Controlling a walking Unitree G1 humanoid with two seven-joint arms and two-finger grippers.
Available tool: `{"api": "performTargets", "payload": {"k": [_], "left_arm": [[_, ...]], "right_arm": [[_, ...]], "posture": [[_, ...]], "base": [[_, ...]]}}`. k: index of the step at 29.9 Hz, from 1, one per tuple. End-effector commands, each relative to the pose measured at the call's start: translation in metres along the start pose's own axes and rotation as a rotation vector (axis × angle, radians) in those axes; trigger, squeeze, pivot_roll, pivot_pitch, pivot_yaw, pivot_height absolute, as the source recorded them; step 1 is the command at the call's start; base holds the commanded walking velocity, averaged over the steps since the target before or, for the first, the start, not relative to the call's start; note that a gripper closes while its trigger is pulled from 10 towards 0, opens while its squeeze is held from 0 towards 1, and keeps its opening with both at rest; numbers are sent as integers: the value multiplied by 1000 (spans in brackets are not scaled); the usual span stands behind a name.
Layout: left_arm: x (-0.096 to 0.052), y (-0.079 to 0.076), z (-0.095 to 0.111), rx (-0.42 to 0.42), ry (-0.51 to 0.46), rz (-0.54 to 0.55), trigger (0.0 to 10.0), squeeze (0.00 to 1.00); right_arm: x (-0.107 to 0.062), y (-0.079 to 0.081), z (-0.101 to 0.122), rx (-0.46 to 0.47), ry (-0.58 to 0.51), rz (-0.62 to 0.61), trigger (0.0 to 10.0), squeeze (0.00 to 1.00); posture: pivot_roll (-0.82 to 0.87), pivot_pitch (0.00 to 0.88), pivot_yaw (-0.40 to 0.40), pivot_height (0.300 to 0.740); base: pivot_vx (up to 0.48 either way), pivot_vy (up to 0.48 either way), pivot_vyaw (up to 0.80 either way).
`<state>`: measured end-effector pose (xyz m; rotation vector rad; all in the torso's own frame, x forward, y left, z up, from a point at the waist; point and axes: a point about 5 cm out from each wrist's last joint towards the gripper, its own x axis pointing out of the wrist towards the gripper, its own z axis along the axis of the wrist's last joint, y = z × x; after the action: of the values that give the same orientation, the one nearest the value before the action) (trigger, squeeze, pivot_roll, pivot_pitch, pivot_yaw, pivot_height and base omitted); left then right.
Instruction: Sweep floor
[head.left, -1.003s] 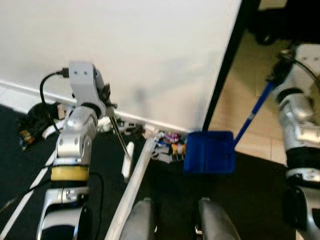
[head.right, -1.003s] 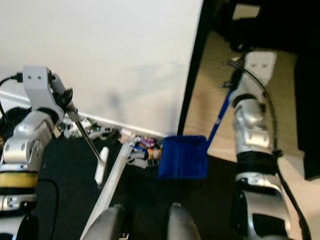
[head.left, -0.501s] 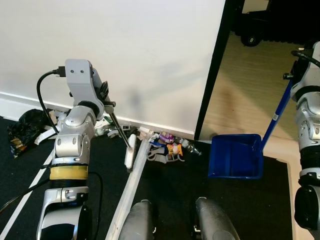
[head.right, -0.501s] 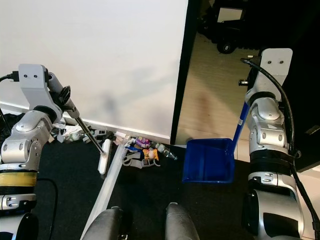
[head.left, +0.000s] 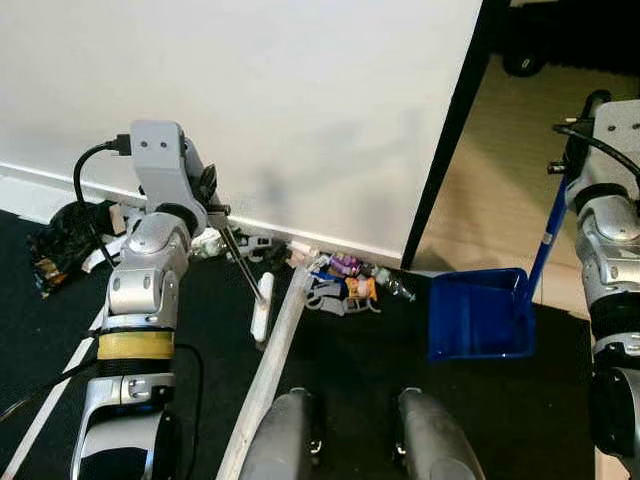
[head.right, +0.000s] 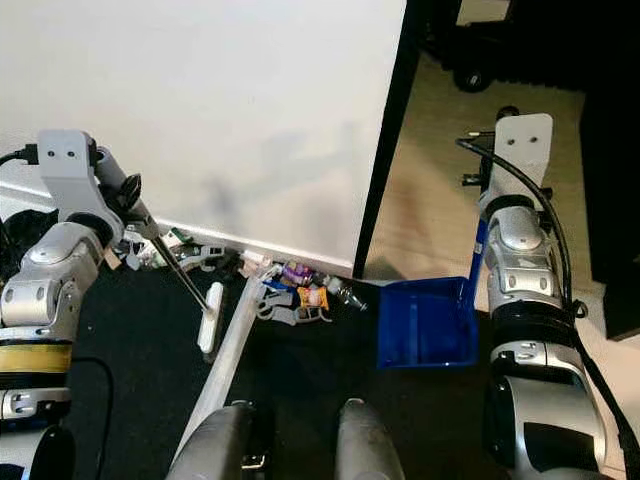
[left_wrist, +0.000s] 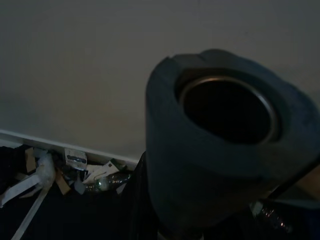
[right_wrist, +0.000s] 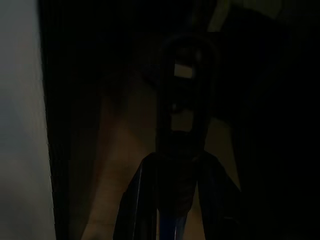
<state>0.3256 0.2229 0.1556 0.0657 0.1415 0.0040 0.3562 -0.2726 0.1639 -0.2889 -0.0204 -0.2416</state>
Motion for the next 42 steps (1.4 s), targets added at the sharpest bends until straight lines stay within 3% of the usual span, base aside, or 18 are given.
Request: {"api": "performTargets", "payload": {"k": [1,13,27,34,38,42], "left_arm": [[-4,10,7,33,-19,18,10000,0],[-8,12,11,30,-13,-2,10000,0],[-10,16,16,38,-11,-6,10000,0],[-5,13,18,26,-26,-28,10000,0],[7,8,17,-26,-14,-124,10000,0],[15,5,19,-15,-25,-190,10000,0]], "right_arm": [[3,2,11,-3,-64,7,10000,0],[2,21,5,-87,-112,46,10000,0],[0,41,-4,-38,-107,75,10000,0],[-1,44,-4,-21,-113,57,10000,0],[-4,44,-9,-9,-123,10,10000,0],[-7,45,-13,38,-115,-2,10000,0]], "posture": [[31,160,87,740],[65,229,108,740],[92,237,119,740],[90,234,117,740],[77,224,116,740],[66,217,121,740]], "base": [[0,0,0],[0,0,0],[0,0,0],[0,0,0],[0,0,0],[0,0,0]]}}
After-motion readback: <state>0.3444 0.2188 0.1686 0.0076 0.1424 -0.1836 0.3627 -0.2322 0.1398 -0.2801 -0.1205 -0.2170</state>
